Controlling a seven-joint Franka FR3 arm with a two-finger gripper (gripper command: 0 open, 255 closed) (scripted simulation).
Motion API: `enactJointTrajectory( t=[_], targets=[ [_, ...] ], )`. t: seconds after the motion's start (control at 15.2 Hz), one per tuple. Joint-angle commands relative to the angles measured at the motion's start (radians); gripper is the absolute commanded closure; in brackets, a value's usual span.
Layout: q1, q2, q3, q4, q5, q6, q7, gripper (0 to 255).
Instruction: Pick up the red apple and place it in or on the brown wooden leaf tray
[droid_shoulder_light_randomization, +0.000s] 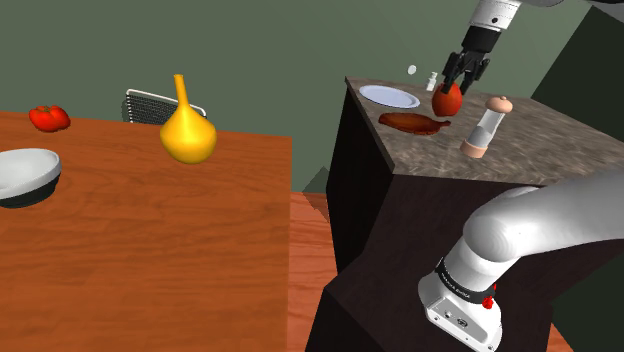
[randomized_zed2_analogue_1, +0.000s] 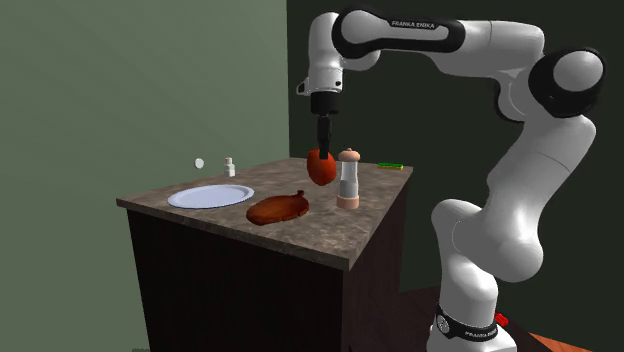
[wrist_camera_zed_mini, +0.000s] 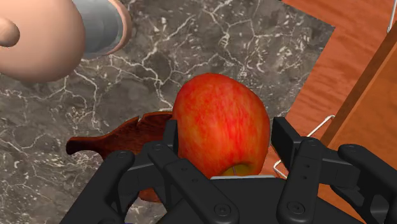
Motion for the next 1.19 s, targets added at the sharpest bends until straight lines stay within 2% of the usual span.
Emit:
enactJointTrajectory(
  t=[0.0,0.26,0.53,1.12],
  targets=[
    [0.011,0.078,-0.031,0.077,0.008,0.002,-0.030,255],
    [0.032,0.249,-0.098,0.248,0.047,-0.002,-0.095,255],
    [0.037,0.445,-0.172,0.455,0.120,-0.033,-0.176,255],
    [0.033,0.400,-0.161,0.287,0.100,0.095,-0.165,255]
  ],
)
